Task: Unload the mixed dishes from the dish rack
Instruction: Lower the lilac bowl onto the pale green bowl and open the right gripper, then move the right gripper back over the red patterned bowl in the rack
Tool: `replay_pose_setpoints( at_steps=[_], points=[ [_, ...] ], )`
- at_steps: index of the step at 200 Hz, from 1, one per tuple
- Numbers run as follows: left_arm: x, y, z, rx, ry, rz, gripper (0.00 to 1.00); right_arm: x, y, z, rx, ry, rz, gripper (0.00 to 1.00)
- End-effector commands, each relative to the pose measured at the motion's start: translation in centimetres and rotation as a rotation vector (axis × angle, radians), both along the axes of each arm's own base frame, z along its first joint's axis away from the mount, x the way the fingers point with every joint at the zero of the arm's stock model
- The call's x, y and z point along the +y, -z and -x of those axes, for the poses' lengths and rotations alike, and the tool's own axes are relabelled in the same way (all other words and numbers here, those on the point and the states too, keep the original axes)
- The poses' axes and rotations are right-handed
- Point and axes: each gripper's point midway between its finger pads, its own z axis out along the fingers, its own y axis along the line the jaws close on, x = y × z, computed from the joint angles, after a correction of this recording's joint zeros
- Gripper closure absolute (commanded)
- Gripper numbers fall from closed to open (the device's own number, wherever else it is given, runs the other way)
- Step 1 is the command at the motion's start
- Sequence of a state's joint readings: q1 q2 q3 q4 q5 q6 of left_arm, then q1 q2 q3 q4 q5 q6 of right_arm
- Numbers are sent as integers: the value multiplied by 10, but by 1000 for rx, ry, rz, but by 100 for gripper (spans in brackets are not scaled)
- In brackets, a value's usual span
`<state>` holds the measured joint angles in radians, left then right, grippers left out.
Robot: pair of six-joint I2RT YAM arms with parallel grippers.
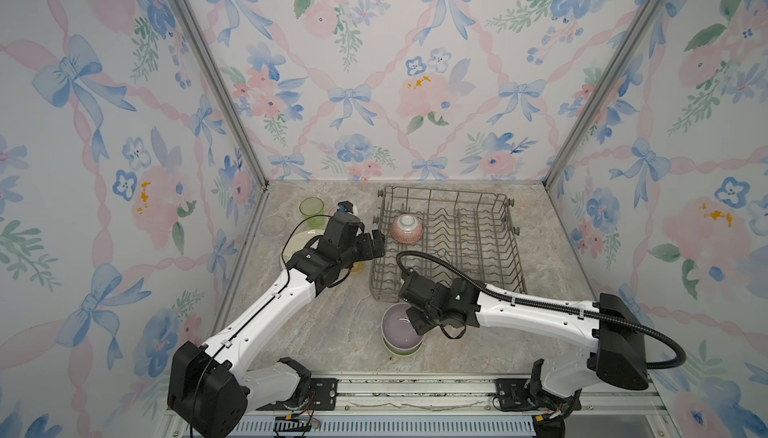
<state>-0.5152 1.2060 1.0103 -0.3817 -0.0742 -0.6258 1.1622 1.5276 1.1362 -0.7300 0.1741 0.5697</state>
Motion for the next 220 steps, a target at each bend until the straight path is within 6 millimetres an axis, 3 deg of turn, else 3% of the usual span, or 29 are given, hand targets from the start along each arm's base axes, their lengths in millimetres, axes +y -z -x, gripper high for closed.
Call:
replay_pose_setpoints(
  at_steps=[1, 63, 78, 102, 118, 140, 179, 220],
  points=[
    [8, 2, -1, 1, -24, -20, 2, 7, 0, -2, -29, 13, -16, 100],
    [7, 2, -2, 3, -17, -21, 2, 11, 12, -1, -24, 9, 16, 100],
    [7, 2, -3, 4, -18, -21, 2, 10, 11, -2, -30, 12, 23, 78],
    [8, 3, -3, 5, -21, -22, 2, 10, 9, -2, -36, 13, 14, 56],
    [7, 3, -3, 7, -19, -21, 2, 10, 6, -3, -43, 16, 10, 55],
    [8, 4, -3, 10, -19, -22, 2, 9, -3, -5, -62, 22, -3, 53],
    [8, 9, -6, 23, -25, -29, 2, 3, -38, -15, -104, 46, -85, 47],
    [5, 11, -8, 31, -16, -26, 2, -11, -59, -41, -86, 110, -207, 45]
  ],
)
